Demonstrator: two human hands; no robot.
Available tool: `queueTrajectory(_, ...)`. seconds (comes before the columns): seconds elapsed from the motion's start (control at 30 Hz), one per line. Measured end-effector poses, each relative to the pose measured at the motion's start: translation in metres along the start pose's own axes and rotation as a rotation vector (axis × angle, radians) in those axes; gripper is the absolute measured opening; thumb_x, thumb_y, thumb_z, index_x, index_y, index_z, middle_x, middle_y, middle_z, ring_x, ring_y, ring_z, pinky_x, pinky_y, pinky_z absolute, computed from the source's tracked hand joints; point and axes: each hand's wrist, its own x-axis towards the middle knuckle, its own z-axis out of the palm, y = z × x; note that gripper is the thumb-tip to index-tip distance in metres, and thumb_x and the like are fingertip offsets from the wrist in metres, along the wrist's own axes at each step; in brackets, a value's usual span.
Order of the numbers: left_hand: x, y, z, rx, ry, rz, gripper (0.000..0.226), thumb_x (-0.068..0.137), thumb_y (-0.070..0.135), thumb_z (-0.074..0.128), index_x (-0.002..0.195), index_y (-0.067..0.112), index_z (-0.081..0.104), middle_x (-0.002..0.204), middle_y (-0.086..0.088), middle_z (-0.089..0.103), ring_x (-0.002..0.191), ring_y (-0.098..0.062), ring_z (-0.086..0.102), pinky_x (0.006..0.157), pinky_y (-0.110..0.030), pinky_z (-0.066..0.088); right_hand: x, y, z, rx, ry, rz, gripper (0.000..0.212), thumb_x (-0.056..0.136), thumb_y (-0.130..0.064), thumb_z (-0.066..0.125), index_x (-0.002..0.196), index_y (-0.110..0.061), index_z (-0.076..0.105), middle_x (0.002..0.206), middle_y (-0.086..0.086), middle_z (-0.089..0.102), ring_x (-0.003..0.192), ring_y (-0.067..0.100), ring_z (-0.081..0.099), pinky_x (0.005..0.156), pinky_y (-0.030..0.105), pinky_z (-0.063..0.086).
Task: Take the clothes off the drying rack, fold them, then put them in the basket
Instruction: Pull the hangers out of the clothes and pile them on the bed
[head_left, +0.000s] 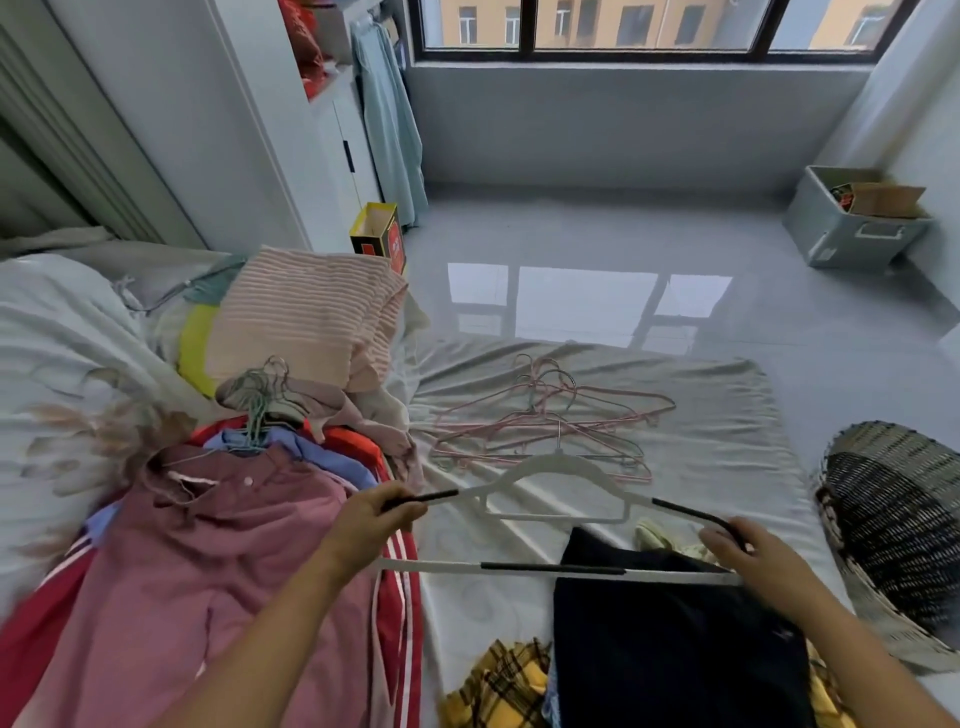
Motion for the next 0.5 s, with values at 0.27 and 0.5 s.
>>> queueTrajectory(0.27, 0.031, -0.005, 0.029, 0.137, 0.174, -0.061, 0.066, 0.068, 0.050, 0.060, 0.117, 0.005, 0.057, 0.104, 0.002, 0.055, 0.099, -0.014, 0.049, 0.089, -0.030, 0.041, 0.023, 0.020, 0.002, 0.652, 0.047, 0.184, 0.016, 0.095, -0.019, 0.048, 0.087, -0.009, 0.057, 0.057, 0.002, 0.067, 0.047, 0.007, 0.059, 0.036, 0.014, 0.037)
queueTrajectory(0.5, -0.001, -0.053, 0.065, -0.109, 0.156, -0.367, 0.027, 0.085, 0.009, 0.066, 0.107, 0.010, 0.052, 0.102, -0.011, 0.056, 0.095, -0.018, 0.052, 0.075, -0.022, 0.041, 0.095, 0.026, 0.030, 0.664, 0.255, 0.134, 0.016, 0.101, -0.019, 0.040, 0.089, -0.014, 0.049, 0.055, -0.002, 0.067, 0.046, 0.002, 0.060, 0.037, 0.014, 0.043)
